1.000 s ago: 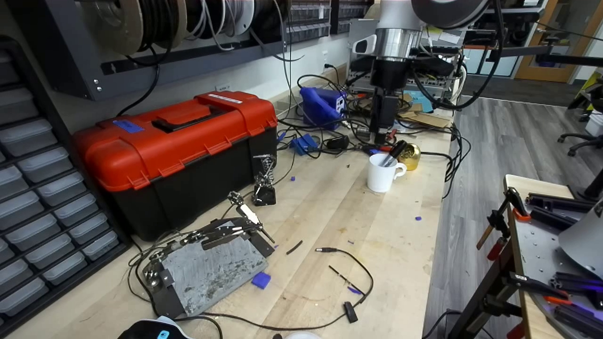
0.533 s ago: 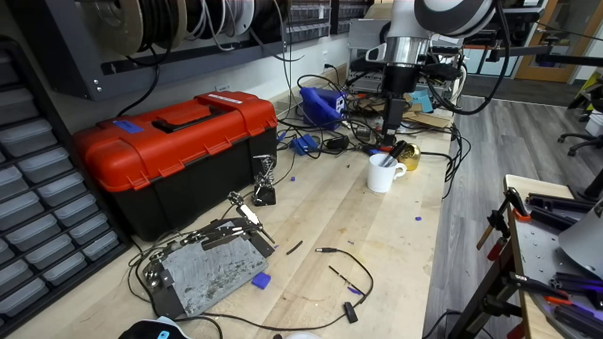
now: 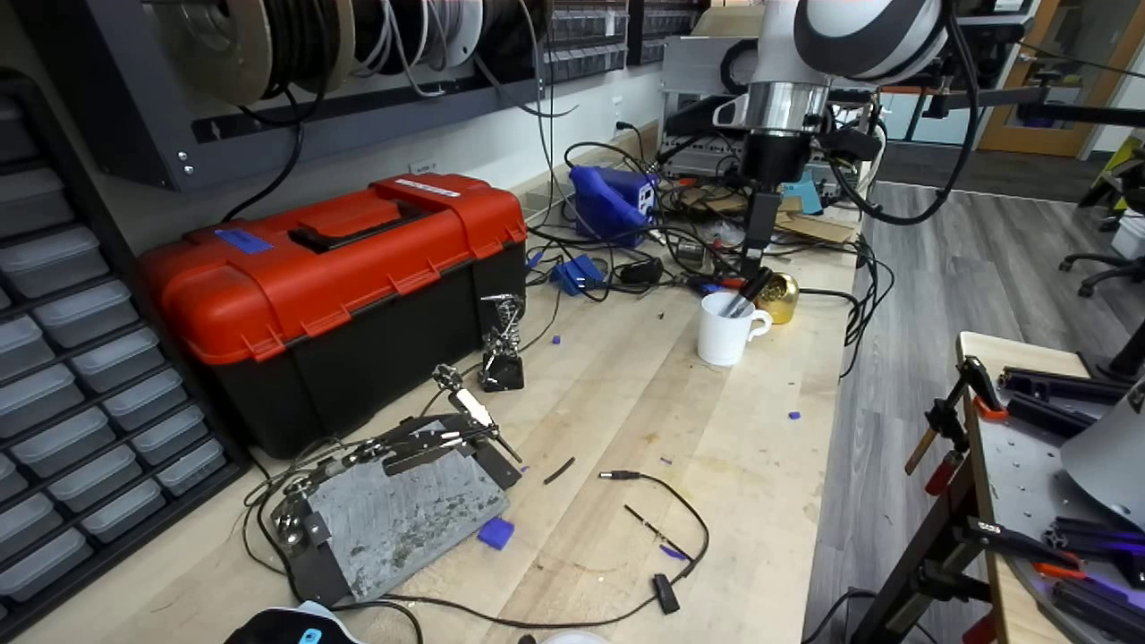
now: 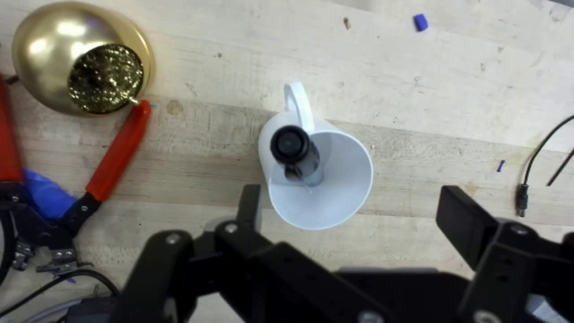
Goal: Remove the marker from the cup
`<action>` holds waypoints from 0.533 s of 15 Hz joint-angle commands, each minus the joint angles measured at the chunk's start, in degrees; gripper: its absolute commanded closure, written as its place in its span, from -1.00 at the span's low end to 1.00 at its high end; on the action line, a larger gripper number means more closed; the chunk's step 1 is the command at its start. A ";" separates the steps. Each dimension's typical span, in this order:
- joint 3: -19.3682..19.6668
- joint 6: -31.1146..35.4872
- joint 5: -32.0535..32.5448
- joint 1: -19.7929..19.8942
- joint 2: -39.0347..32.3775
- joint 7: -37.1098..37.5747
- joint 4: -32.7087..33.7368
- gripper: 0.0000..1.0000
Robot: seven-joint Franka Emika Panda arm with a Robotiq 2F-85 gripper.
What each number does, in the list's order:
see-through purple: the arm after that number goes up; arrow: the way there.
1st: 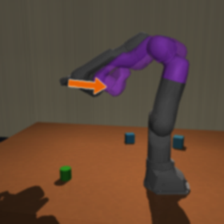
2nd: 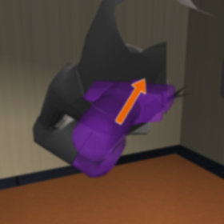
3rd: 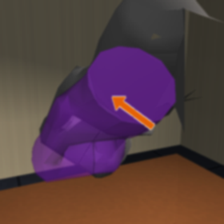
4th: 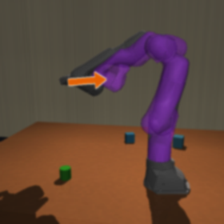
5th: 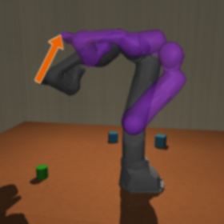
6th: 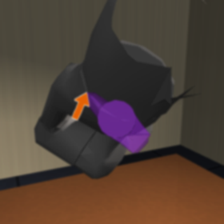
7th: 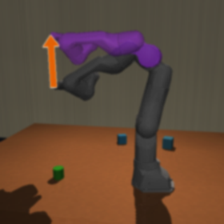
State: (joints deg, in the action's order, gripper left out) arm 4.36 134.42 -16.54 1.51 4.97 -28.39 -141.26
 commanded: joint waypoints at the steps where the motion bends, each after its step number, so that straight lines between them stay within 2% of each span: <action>1: 0.36 1.50 -0.37 0.28 1.50 1.44 -2.20 -1.00; 8: 0.29 0.77 -0.76 0.20 -1.35 0.67 -1.10 -1.00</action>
State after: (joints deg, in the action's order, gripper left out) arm 4.51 134.43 -16.54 1.65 4.26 -28.12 -142.15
